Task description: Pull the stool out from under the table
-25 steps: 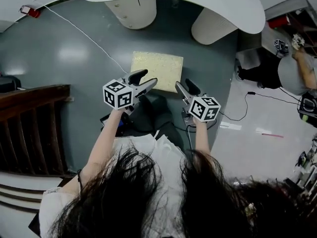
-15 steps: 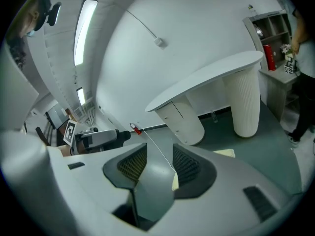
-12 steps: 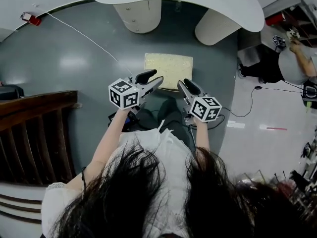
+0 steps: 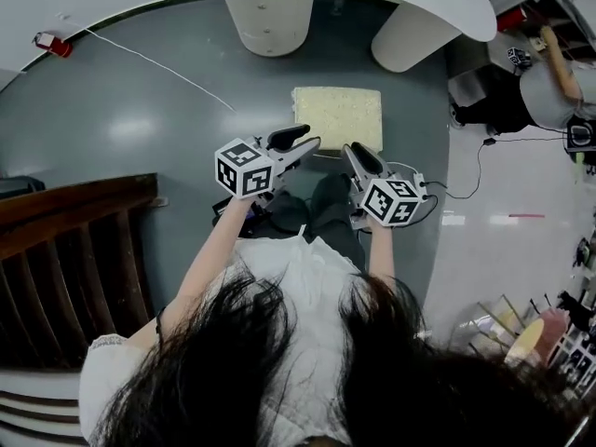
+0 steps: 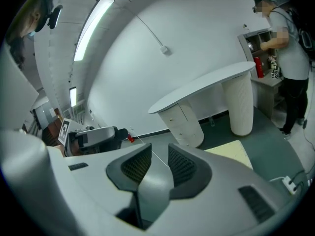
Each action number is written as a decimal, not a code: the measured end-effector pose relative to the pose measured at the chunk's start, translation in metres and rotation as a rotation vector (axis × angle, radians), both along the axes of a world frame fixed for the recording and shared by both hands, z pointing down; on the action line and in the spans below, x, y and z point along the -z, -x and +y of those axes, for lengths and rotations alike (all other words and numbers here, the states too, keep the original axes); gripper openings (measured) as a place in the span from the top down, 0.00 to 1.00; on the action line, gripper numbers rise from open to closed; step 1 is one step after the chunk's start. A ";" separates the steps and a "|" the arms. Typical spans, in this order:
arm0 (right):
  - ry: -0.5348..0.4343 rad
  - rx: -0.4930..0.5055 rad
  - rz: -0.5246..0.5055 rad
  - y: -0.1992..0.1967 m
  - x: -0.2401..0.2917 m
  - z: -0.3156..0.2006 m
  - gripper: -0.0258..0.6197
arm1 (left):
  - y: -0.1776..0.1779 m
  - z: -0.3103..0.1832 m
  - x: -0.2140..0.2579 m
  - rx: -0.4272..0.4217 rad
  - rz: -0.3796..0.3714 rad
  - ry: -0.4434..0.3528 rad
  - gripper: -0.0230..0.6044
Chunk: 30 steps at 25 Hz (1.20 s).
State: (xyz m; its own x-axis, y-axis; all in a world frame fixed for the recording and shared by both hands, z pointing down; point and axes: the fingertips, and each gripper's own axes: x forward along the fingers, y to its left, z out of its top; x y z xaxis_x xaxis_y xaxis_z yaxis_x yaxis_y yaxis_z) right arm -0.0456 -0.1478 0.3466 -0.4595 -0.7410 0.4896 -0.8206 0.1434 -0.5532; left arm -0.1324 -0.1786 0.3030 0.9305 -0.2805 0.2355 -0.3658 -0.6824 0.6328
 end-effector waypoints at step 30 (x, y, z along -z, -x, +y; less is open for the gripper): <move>-0.100 0.200 0.082 0.004 0.056 0.138 0.86 | -0.026 0.129 0.039 0.047 0.018 -0.036 0.72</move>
State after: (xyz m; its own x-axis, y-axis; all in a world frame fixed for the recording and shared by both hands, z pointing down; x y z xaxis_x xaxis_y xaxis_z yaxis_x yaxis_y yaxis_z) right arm -0.0491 -0.0100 0.2905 -0.5635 -0.6861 0.4601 -0.8122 0.3582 -0.4605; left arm -0.1065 -0.0492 0.2640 0.9202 -0.3318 0.2075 -0.3865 -0.6874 0.6149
